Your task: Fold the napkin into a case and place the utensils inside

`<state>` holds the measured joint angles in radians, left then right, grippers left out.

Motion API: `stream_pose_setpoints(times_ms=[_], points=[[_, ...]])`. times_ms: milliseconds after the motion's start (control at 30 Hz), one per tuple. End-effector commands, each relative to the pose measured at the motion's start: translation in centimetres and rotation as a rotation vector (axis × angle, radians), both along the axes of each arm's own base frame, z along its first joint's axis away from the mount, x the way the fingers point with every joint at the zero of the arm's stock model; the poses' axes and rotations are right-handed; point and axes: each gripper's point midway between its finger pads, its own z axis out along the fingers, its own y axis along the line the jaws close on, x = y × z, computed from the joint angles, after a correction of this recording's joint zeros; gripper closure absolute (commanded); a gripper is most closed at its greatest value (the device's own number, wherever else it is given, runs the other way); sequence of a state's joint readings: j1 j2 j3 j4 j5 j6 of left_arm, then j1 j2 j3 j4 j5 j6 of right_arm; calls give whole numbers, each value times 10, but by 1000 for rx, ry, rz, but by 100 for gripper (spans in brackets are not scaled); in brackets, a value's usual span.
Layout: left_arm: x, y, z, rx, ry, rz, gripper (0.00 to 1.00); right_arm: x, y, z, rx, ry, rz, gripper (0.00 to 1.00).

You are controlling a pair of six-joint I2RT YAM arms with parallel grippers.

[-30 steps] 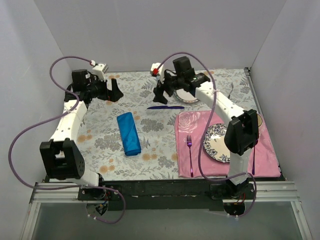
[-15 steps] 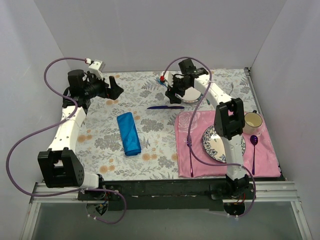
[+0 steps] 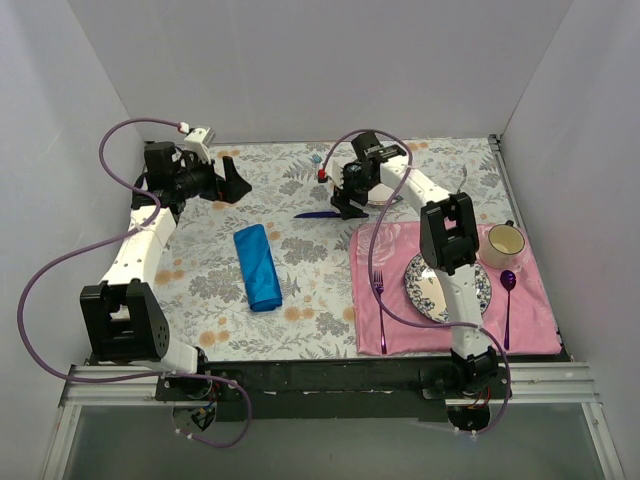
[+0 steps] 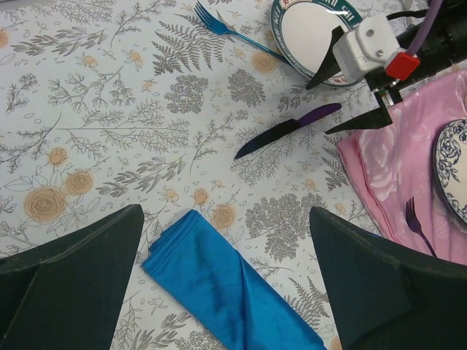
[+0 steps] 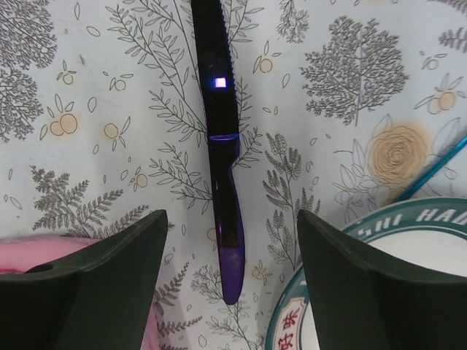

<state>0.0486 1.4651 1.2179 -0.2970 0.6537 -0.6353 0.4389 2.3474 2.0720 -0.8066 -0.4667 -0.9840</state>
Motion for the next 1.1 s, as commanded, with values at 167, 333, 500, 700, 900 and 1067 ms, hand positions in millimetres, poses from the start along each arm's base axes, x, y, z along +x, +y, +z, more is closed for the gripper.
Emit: stream_pose_setpoints(times_ms=[167, 333, 500, 700, 900, 1067], points=[[-2, -1, -4, 1, 22, -19, 2, 9, 6, -27, -12, -31, 38, 30], [-1, 0, -6, 12, 26, -11, 2, -3, 13, -44, -42, -24, 90, 53], [1, 3, -9, 21, 33, 2, 2, -10, 33, -55, -80, -65, 127, 68], [4, 7, -10, 48, 36, 10, 2, -22, 53, -68, -113, -83, 168, 92], [4, 9, -11, 49, 45, 27, 2, -26, 61, -56, -91, -77, 139, 99], [2, 6, -13, 10, 62, 41, 2, -23, 72, -22, -16, -95, 103, 99]])
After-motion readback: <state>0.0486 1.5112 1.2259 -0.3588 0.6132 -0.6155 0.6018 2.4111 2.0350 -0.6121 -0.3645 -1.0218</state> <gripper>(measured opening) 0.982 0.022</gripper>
